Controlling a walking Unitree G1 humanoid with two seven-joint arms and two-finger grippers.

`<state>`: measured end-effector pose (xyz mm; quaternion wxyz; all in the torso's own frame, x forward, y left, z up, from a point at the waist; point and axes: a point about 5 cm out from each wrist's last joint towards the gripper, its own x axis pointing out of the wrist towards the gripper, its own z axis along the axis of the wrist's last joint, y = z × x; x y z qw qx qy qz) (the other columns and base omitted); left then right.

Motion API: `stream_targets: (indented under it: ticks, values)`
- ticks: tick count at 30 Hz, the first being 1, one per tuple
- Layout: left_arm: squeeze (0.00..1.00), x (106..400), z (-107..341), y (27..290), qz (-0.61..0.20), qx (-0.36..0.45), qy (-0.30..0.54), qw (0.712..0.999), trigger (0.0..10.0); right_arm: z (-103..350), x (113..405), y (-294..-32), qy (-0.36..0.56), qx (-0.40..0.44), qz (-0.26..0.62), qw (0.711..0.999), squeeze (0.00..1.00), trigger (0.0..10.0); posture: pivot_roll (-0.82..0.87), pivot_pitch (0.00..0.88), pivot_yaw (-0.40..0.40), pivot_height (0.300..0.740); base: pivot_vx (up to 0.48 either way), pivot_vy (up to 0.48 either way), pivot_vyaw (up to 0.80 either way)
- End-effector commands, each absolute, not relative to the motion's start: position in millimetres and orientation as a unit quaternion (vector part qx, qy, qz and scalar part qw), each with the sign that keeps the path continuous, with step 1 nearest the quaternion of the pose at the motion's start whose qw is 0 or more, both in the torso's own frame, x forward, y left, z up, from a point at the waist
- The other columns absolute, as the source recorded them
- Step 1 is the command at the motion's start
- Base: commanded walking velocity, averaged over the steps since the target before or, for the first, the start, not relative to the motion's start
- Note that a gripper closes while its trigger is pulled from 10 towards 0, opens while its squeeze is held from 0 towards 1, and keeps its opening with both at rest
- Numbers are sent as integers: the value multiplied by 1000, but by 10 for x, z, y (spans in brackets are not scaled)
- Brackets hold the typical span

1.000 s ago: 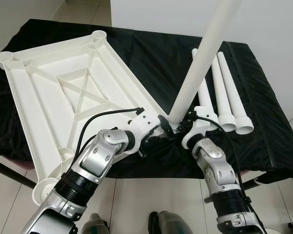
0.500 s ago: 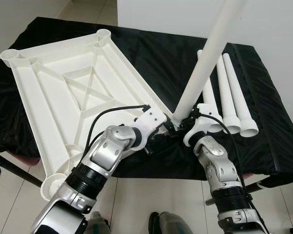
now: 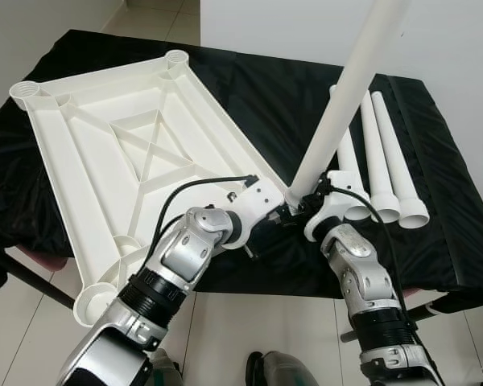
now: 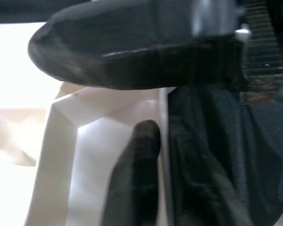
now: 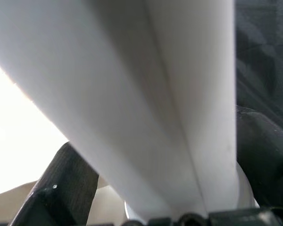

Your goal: Building children table

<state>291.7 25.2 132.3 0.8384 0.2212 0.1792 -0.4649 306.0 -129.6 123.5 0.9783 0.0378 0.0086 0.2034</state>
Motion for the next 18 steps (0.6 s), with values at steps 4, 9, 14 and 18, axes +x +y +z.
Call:
stream_targets:
  ticks: [4,9,14,18]
  values:
    - [180,2886,1085,376,-419,246,223,845,10000,1211,3043,-1311,14,41,203,978,0,10000,-61,59,-59,740,0,0,0]
    - [380,2849,1077,395,-435,251,224,835,10000,1204,3042,-1322,15,40,202,978,0,10000,-58,62,-59,740,0,0,0]
    - [1000,2869,1112,367,-440,254,217,834,10000,1206,3044,-1310,14,41,204,978,0,10000,-60,59,-57,740,0,0,0]
    - [0,2908,1136,326,-432,266,208,836,10000,1210,3041,-1309,13,41,205,978,0,10000,-62,58,-56,740,0,0,0]
